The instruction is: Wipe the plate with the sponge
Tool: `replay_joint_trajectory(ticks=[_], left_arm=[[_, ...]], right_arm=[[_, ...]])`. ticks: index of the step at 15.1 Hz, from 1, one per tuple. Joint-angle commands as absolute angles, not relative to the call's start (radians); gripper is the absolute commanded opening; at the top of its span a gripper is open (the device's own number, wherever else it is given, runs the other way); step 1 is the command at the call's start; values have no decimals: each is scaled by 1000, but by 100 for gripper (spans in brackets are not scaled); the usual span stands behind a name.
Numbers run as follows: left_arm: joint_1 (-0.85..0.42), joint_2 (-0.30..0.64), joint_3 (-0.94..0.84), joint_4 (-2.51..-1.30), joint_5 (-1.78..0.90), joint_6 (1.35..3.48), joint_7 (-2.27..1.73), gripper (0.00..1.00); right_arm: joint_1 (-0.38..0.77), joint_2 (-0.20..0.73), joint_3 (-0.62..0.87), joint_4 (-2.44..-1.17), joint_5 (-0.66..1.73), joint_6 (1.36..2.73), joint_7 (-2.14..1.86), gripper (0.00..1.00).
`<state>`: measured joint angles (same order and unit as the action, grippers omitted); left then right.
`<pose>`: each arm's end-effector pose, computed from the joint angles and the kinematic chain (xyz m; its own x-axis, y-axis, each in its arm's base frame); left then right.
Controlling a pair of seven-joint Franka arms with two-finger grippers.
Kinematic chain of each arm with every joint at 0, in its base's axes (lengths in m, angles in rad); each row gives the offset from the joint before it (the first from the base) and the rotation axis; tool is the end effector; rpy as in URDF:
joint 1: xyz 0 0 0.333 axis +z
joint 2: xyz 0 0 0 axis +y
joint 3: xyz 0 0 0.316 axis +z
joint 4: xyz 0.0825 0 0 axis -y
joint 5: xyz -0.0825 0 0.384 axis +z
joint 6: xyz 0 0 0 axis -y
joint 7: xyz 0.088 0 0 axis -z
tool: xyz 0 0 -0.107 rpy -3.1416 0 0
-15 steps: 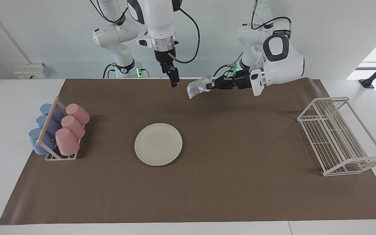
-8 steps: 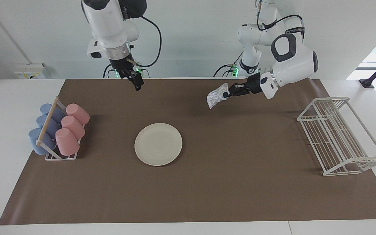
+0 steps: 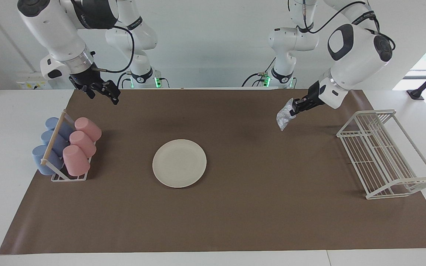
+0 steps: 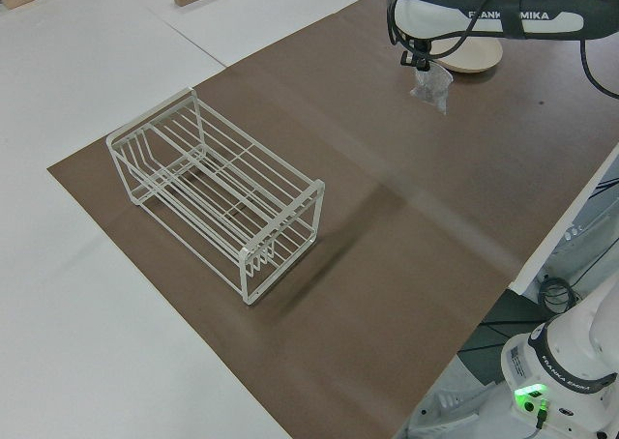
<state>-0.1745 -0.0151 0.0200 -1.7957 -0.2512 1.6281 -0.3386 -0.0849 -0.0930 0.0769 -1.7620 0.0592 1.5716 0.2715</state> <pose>0.5315 -0.1083 0.5349 0.9554 0.1903 -0.2258 0.2327 -0.9560 0.1785 0.5204 0.0038 0.5847 0.9549 -0.2765 -0.1078 -0.2805 -0.9596 -0.0237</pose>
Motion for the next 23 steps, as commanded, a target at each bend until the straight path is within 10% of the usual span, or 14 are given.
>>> replay_joint_trajectory(ticks=[1, 10, 23], left_arm=[[-181, 106, 12, -1550, -41, 1452, -371, 0], [-224, 112, -2, -1541, 558, 1502, -357, 0], [-133, 84, 3, -1968, 963, 1836, -744, 0]], right_arm=[[-88, -86, 54, -1755, 35, 1581, 143, 100], [-22, -51, -71, -1677, 18, 1525, -55, 100], [-21, -75, -89, -1709, 18, 1554, -32, 100]])
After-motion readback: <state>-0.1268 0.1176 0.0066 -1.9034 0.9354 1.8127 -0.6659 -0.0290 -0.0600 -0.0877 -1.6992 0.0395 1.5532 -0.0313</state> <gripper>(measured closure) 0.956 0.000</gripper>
